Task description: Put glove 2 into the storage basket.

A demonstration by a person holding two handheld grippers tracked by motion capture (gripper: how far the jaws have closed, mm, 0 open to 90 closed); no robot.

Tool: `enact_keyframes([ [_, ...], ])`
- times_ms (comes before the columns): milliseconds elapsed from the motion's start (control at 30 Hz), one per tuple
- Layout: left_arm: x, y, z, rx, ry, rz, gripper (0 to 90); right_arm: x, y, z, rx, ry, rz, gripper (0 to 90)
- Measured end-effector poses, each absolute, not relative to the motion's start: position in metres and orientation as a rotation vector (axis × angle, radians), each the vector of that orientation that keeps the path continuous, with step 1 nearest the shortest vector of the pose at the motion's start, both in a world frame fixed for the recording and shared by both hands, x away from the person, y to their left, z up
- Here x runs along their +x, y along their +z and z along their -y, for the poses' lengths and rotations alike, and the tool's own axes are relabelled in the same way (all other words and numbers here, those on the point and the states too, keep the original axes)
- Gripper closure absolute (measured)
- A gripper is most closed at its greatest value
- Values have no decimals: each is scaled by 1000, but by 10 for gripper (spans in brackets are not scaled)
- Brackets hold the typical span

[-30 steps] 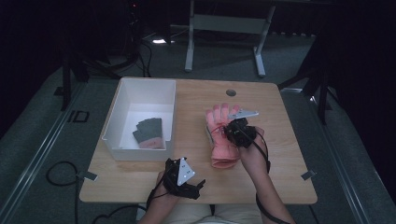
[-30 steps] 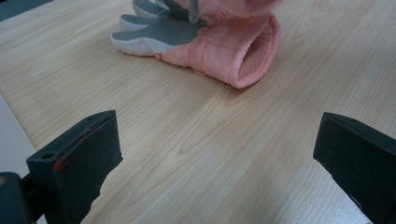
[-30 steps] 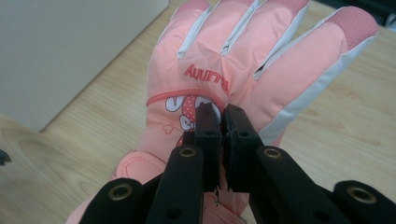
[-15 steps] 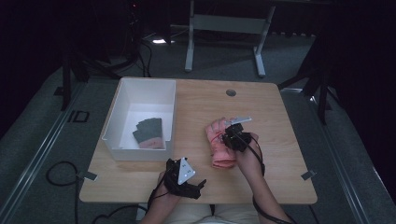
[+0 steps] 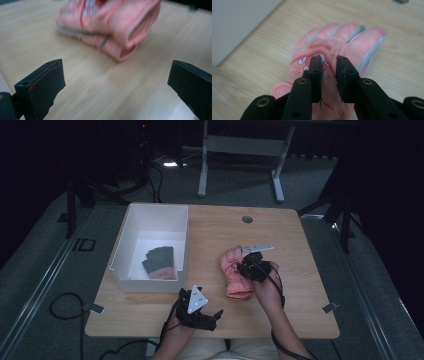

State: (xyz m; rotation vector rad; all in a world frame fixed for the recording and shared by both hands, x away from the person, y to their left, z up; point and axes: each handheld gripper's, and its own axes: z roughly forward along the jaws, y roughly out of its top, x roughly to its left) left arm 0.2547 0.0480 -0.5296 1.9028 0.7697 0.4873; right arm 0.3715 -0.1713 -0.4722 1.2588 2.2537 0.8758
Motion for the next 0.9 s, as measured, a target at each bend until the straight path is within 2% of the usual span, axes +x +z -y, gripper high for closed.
enact_keyframes([
  [67,256,-525,-48,1892,494,-766,4,370,-465,175,1236,884,-2239,725],
  [200,276,-487,-39,1873,456,-747,10,373,-442,193,1169,942,-2204,693],
  [400,319,-462,-16,1915,515,-785,68,384,-449,199,1196,981,-2206,649],
  [600,366,-473,-5,1960,388,-887,89,397,-478,195,1227,912,-2307,575],
  [767,386,-489,1,2027,320,-957,135,402,-497,211,1300,936,-2332,531],
  [900,400,-509,0,2046,170,-1029,151,407,-506,224,1320,925,-2371,502],
])
